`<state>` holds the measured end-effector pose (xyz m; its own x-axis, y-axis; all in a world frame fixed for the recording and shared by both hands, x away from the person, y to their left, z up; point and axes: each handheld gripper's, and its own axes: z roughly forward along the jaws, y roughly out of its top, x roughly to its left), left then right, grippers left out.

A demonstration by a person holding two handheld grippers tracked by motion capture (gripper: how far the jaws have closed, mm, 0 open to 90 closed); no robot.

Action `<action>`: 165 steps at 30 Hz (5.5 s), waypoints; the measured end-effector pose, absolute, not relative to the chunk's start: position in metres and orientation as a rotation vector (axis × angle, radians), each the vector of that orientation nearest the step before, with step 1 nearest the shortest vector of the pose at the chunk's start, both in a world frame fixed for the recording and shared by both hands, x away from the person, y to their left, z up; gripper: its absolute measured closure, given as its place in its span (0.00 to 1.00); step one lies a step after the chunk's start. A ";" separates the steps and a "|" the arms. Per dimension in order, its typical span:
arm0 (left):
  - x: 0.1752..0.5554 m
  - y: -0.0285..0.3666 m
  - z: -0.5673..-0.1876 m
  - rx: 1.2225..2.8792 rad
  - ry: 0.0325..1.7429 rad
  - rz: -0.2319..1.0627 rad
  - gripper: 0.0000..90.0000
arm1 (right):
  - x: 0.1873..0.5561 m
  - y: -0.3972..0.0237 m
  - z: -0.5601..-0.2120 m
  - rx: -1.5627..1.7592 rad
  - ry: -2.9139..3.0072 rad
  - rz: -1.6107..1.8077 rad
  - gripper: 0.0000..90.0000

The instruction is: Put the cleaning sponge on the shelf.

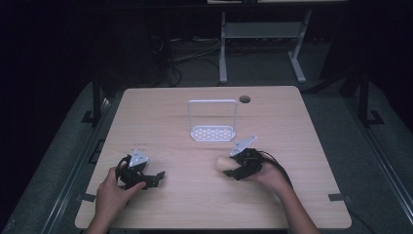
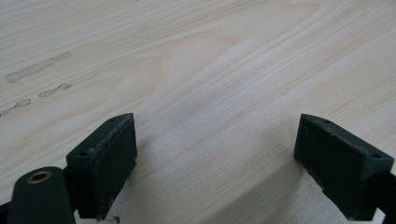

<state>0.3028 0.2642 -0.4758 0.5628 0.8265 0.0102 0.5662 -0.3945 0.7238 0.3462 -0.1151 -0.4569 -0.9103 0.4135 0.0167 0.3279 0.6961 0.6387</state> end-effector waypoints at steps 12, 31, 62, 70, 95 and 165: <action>0.303 0.264 -0.476 2.111 1.111 0.488 0.14 | 0.347 -0.115 -0.453 0.743 2.705 0.992 0.44; 0.303 0.264 -0.476 2.111 1.111 0.488 0.14 | 0.358 -0.112 -0.446 0.887 2.616 0.996 0.44; 0.303 0.264 -0.476 2.108 1.113 0.487 0.14 | 0.396 -0.087 -0.431 0.903 2.574 1.025 0.44; 0.303 0.264 -0.476 2.109 1.112 0.487 0.14 | 0.404 -0.080 -0.432 0.907 2.565 1.028 0.44; 0.303 0.264 -0.476 2.115 1.111 0.486 0.14 | 0.433 -0.057 -0.434 0.935 2.546 0.992 0.44; 0.303 0.264 -0.476 2.114 1.110 0.487 0.14 | 0.399 -0.066 -0.422 0.826 2.580 1.106 1.00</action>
